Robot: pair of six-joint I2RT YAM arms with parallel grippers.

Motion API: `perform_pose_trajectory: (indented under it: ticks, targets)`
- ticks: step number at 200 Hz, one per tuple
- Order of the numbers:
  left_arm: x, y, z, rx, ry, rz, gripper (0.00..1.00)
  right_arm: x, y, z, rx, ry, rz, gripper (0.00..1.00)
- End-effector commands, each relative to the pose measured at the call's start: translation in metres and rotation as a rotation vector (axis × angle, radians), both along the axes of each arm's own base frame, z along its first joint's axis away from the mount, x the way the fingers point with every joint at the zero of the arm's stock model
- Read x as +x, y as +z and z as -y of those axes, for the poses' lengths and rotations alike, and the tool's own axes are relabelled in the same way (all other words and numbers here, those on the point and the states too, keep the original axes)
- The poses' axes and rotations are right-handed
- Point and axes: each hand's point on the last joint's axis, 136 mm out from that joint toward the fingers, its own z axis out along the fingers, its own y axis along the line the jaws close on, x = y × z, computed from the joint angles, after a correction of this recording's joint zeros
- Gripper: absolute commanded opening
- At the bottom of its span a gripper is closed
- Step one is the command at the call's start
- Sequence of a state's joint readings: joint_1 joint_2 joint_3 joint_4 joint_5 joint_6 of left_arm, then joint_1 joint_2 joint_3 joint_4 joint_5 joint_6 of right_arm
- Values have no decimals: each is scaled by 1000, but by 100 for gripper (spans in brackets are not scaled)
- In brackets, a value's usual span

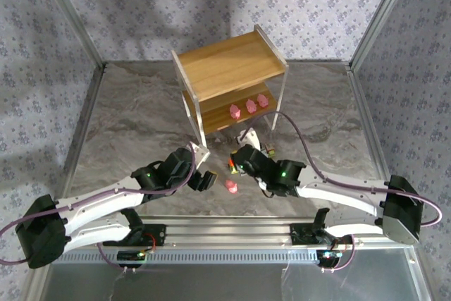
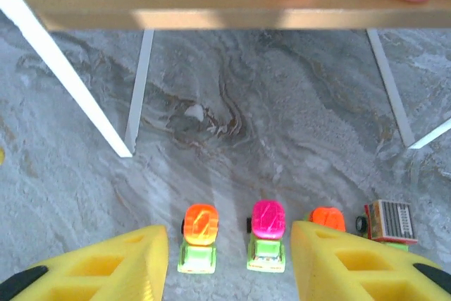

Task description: Place and organize the plastic toys onto the shelf

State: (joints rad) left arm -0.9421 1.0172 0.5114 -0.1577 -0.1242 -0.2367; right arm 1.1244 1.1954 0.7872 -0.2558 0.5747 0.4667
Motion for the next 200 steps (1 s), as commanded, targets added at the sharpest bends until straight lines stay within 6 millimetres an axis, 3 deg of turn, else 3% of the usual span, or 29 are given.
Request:
perform_pose_trajectory:
  ticks: [1,79,200]
  targets:
    - [7,6,-1,-7,34,2,86,-9,-8,9,5,-41,-7,52]
    - [10,4,-4,3,51,-4,86,-40,-36,-2,15,23,-42,57]
    - [11,2,-5,9,59,-8,86,-61,-61,-4,7,19,-81,60]
